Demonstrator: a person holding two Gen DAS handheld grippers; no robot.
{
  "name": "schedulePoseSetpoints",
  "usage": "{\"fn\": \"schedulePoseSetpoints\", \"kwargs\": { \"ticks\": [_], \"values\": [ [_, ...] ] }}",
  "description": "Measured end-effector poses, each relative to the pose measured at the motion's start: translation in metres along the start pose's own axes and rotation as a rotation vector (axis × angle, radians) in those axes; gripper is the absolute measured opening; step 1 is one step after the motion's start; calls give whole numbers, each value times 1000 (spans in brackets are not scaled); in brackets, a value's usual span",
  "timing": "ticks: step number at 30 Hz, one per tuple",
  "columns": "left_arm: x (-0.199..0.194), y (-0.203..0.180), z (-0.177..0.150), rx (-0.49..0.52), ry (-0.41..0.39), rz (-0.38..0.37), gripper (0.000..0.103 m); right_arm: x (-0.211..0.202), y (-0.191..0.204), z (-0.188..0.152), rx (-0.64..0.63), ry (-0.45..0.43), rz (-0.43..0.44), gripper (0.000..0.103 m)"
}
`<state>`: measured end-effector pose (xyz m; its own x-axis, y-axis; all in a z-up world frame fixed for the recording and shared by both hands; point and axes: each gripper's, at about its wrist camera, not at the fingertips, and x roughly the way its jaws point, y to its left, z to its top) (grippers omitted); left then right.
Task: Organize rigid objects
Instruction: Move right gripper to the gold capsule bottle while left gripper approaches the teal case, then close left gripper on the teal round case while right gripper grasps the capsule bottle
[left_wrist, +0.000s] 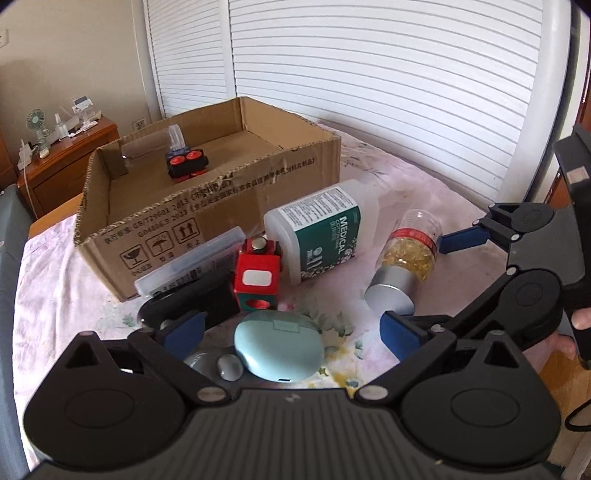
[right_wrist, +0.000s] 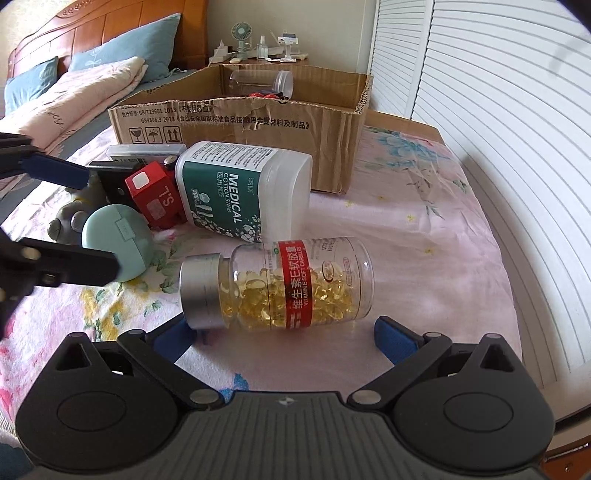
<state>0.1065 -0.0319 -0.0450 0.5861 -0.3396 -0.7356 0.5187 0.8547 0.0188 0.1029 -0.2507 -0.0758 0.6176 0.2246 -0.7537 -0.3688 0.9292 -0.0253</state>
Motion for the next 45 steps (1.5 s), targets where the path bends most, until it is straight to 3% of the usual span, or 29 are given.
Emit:
{"fn": "schedulePoseSetpoints", "kwargs": {
  "ticks": [7, 15, 27, 35, 40, 45],
  "values": [
    [18, -6, 2, -5, 83, -53, 101, -3, -3, -4, -25, -20, 23, 103],
    [4, -12, -7, 19, 135, -170, 100, -5, -8, -8, -62, -34, 56, 103],
    [28, -15, 4, 0, 167, -182, 100, -13, -14, -16, -72, -28, 68, 103],
    [12, -26, -8, 39, 254, -319, 100, -22, -22, -26, -99, -30, 98, 103],
    [12, -31, -15, 162, 223, -205, 95, -22, -23, -27, -112, -36, 110, 103],
    [17, -34, -12, 207, 196, -205, 74, -24, -23, -29, -105, -43, 105, 103]
  ]
}}
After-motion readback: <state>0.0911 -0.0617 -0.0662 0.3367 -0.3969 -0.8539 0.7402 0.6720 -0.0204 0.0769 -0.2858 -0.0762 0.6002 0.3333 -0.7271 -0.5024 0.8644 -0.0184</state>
